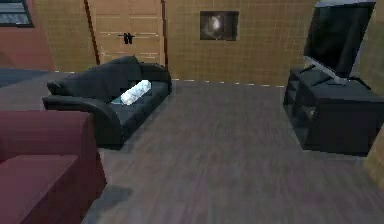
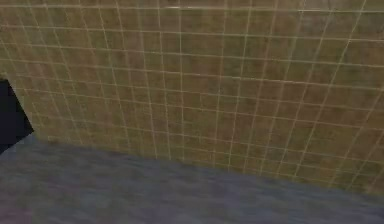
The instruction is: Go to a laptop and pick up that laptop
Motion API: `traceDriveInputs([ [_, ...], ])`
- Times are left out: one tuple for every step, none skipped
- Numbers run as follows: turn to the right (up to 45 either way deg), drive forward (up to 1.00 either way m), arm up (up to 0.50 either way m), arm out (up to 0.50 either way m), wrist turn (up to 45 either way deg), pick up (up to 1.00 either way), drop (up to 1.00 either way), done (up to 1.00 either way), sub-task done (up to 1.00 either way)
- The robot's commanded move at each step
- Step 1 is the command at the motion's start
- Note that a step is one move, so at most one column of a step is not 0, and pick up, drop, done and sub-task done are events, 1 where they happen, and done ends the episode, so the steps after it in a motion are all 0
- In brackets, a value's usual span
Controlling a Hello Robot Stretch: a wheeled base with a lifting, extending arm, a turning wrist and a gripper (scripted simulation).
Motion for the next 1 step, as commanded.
traceDriveInputs([
  [0.0,1.0,0.0,0.0,0.0,0.0,0.0,0.0,0.0],
])
